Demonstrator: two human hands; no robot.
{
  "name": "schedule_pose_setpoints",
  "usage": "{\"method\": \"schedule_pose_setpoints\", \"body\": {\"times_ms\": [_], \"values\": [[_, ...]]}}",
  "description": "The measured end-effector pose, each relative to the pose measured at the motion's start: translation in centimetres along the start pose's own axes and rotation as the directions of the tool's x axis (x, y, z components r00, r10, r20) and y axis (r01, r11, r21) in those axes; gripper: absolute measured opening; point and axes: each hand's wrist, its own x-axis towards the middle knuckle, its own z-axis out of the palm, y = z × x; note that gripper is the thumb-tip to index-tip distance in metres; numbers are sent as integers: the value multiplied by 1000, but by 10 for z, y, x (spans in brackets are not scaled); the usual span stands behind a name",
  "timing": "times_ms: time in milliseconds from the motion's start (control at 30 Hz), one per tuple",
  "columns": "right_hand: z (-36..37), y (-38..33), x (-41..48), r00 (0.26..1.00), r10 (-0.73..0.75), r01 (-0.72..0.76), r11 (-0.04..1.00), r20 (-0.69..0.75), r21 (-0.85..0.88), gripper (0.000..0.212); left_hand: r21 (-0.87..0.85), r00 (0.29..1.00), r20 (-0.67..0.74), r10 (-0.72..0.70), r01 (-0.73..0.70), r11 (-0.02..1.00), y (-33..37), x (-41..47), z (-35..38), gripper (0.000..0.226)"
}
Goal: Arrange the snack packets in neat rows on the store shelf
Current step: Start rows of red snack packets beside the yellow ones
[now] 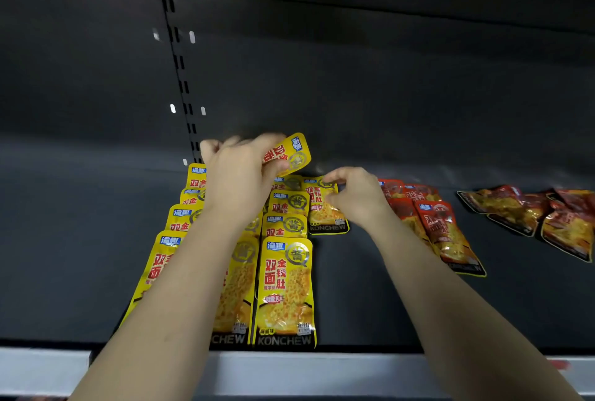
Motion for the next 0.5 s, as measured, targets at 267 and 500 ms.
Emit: {"method": "schedule_pose_setpoints", "body": {"times_ms": [267, 500], "values": [[-1, 2, -5, 999, -30, 29, 998, -25, -65, 37, -24, 1000, 13, -2, 2, 1000, 1, -1, 1, 35], [-7, 3, -9, 995, -79, 77, 996, -58, -32, 31, -63, 998, 52, -19, 22, 998, 1, -1, 1, 38]]}}
